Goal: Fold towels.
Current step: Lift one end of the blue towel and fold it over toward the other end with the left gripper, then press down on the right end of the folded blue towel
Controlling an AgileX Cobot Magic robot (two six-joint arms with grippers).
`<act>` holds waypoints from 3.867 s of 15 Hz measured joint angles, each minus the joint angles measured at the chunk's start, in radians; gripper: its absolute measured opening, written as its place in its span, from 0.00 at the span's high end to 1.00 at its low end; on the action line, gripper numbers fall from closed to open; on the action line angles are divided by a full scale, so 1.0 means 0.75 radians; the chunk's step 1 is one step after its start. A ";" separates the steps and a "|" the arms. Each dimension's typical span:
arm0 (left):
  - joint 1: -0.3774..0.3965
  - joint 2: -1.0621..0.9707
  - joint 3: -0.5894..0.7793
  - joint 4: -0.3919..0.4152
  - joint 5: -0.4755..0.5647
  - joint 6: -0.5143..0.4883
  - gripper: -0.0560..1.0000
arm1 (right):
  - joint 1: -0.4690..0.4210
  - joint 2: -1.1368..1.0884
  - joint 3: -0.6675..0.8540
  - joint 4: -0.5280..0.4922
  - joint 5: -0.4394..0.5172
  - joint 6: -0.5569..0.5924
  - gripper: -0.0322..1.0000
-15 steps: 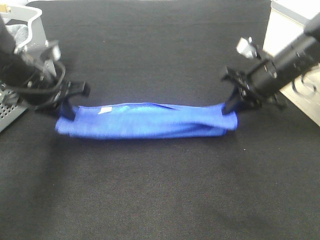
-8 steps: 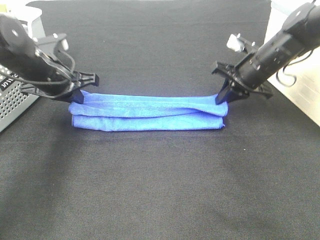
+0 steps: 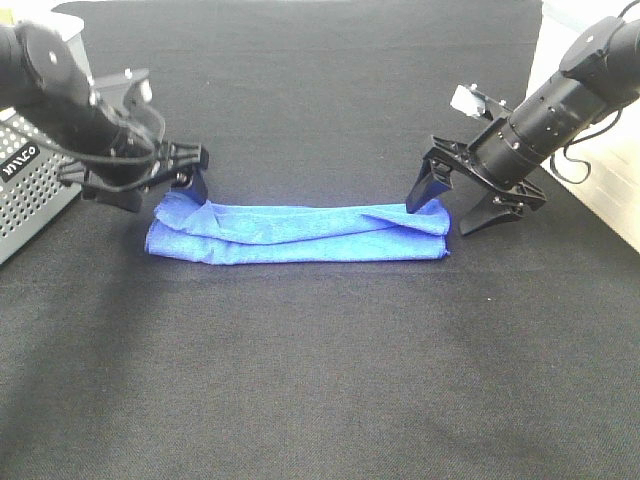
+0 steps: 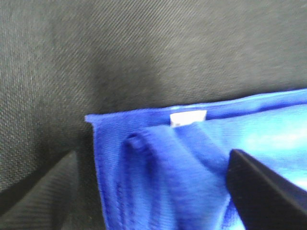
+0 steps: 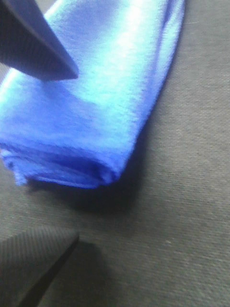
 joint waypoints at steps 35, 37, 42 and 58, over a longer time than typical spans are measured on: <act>-0.345 0.037 -0.679 0.364 0.672 -0.411 0.90 | 0.000 -0.104 0.000 -0.120 0.045 0.044 0.20; -0.416 0.188 -0.817 0.285 0.715 -0.432 0.90 | 0.000 -0.104 0.000 -0.120 0.048 0.053 0.20; -0.465 0.448 -1.080 0.012 0.733 -0.480 0.44 | 0.000 -0.105 0.000 -0.120 0.069 0.085 0.20; -0.291 0.131 -1.269 0.447 0.744 -0.407 0.34 | 0.257 -0.012 0.000 0.917 0.189 -0.423 0.20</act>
